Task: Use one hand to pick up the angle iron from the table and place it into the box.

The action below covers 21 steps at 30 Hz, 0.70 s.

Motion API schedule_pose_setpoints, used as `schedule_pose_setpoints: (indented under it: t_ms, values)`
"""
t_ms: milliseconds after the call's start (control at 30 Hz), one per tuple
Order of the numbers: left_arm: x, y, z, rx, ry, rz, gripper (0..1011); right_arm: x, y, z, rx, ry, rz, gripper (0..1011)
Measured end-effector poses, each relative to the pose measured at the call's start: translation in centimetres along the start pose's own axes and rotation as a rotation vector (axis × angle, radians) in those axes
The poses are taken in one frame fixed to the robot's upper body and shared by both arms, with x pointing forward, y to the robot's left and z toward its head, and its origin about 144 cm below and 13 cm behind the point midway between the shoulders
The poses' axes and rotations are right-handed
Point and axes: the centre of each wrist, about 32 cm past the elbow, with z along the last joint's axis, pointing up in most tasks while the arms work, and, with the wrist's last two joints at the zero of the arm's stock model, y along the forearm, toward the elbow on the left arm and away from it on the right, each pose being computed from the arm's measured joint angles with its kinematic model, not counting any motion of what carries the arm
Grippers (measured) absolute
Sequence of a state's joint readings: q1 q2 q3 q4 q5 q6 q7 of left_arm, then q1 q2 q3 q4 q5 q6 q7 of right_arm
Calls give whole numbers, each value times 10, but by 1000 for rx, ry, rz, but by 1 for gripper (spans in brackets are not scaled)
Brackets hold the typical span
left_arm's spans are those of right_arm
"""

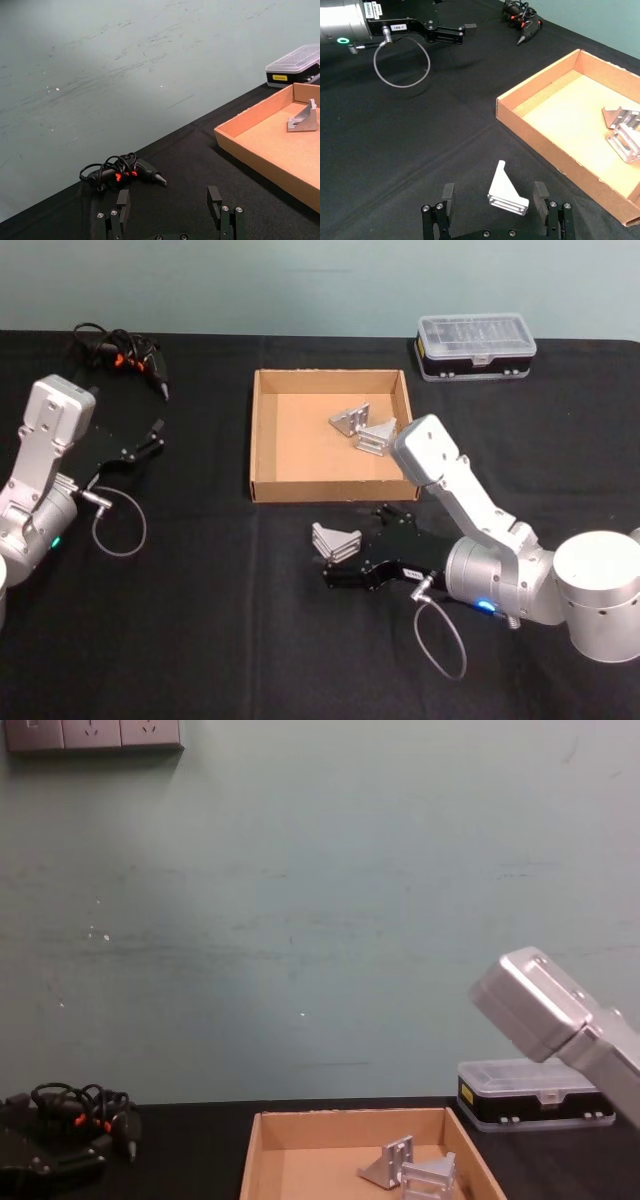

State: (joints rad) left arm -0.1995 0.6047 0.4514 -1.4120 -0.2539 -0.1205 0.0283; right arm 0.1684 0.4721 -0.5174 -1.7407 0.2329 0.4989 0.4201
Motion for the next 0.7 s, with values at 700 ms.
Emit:
schedule_pose_setpoints:
  t_ms: [700]
  values:
    - [0, 0, 0, 0, 0, 0, 1011, -3, 19, -7, -9, 13, -15, 1000]
